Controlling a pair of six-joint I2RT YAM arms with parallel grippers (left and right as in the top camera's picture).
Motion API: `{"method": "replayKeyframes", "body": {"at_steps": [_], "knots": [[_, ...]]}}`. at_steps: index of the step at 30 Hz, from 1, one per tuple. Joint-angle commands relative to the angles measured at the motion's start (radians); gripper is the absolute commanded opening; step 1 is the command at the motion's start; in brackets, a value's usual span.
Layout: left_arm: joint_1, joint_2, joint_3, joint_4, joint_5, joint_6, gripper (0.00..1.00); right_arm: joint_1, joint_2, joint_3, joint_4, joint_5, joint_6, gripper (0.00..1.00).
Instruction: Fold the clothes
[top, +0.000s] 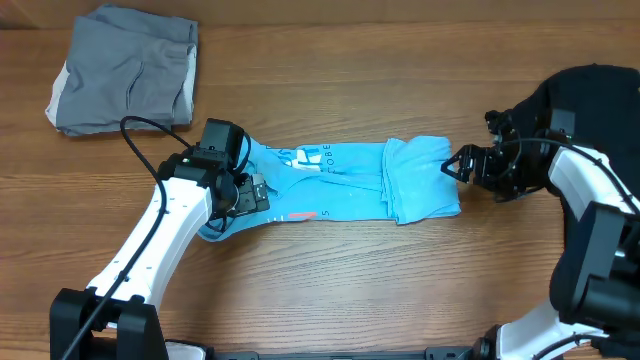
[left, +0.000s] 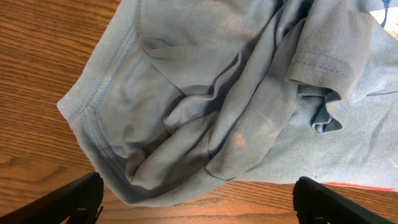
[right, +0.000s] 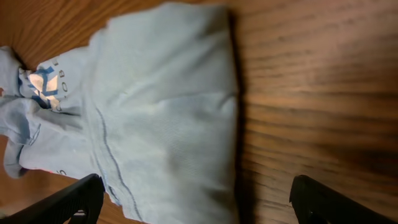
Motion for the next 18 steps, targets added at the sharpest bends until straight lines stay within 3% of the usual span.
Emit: {"method": "replayKeyframes", "body": {"at_steps": [1,16,18], "knots": [[-0.001,-0.019,-0.005,-0.001,0.008,0.015,1.00,-0.016,0.030,-0.007,0.007,-0.047,-0.015,1.00],[-0.001,-0.019,-0.005,0.006,0.009,0.014,1.00,-0.007,0.160,-0.008,0.032,-0.104,-0.016,1.00],[-0.001,-0.019,-0.005,0.010,0.016,0.014,1.00,0.008,0.180,-0.008,0.032,-0.103,-0.016,0.96]]}}
